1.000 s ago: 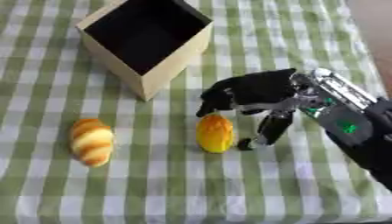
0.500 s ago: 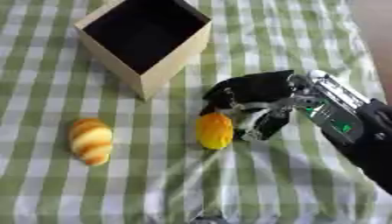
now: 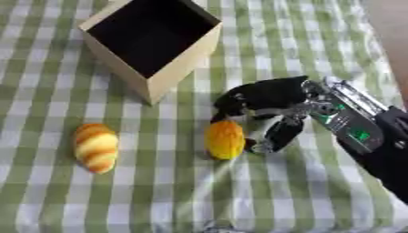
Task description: Pick up objects on the table and place them in the box.
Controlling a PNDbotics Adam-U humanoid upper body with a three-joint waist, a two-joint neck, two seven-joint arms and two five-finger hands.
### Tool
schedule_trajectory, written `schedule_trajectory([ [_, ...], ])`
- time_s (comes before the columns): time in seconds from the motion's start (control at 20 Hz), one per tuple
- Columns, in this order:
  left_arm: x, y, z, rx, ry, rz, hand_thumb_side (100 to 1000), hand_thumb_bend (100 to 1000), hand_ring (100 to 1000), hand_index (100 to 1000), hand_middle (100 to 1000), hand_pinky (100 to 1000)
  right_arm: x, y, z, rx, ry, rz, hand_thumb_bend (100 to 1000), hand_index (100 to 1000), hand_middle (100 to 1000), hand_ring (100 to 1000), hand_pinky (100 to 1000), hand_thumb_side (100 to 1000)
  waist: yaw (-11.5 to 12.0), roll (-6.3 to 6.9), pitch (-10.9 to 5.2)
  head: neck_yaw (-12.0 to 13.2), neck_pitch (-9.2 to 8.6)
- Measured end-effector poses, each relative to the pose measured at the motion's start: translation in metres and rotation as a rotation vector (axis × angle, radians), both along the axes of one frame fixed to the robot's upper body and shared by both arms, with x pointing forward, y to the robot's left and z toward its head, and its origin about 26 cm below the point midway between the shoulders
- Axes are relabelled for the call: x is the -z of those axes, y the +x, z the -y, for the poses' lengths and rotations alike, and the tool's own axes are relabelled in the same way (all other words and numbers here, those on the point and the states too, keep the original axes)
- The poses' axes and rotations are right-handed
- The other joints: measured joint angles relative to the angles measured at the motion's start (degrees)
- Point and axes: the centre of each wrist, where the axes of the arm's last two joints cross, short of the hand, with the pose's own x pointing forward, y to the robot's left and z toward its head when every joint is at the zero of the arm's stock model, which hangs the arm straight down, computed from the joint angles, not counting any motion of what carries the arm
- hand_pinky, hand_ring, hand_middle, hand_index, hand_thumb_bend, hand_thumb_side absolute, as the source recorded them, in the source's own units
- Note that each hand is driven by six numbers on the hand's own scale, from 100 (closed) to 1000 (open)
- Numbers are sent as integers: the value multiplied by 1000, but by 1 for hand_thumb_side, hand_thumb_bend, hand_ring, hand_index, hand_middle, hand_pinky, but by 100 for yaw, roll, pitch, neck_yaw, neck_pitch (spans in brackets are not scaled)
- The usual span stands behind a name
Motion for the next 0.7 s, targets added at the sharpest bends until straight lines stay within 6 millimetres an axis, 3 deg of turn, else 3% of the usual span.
schedule_trajectory([
  [0.35,0,0,0,0,1,0,662,100,700,861,804,784,-2,-1,1,12,11,-23,100,761,591,894,928,183,0,-4,-1,4,0],
  [0.7,0,0,0,1,4,-3,662,100,701,861,805,784,-3,-1,0,5,22,-25,100,727,550,870,915,183,-12,-4,-2,18,0],
])
